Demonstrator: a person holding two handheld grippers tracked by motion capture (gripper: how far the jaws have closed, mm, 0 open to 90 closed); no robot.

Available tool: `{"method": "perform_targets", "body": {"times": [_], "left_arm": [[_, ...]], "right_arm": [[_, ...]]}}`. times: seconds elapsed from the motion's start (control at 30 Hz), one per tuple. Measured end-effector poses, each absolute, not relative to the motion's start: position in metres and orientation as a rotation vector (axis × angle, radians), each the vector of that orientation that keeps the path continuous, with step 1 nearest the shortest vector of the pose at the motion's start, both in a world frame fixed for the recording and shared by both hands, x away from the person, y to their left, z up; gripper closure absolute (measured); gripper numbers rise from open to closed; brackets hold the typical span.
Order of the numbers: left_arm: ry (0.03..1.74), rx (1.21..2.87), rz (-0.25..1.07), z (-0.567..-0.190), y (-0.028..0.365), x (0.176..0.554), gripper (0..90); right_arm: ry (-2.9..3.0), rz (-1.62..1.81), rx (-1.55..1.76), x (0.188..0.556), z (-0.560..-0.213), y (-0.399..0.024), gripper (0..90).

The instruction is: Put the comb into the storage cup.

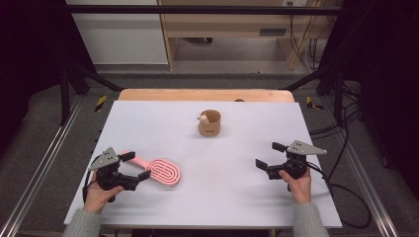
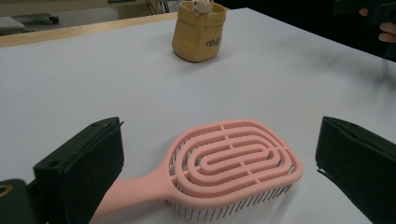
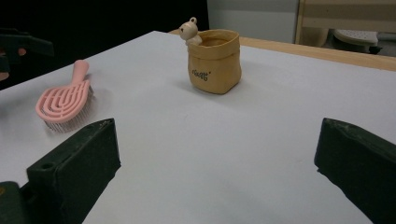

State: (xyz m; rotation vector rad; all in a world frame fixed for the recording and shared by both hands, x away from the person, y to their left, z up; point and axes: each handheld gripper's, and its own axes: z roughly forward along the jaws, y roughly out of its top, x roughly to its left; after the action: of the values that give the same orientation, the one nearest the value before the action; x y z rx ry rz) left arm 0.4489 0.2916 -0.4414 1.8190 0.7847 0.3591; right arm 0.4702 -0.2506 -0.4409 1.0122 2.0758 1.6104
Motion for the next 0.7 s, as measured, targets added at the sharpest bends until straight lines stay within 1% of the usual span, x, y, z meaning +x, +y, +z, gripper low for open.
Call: {"method": "perform_targets", "body": {"times": [0.7], "left_arm": [[0.793,1.832,0.357,-0.4342,0.2959,0.4506,0.9]], "right_arm": [[2.094,1.598,1.018,0.4706,-0.4422,-0.2494,0.3]]}}
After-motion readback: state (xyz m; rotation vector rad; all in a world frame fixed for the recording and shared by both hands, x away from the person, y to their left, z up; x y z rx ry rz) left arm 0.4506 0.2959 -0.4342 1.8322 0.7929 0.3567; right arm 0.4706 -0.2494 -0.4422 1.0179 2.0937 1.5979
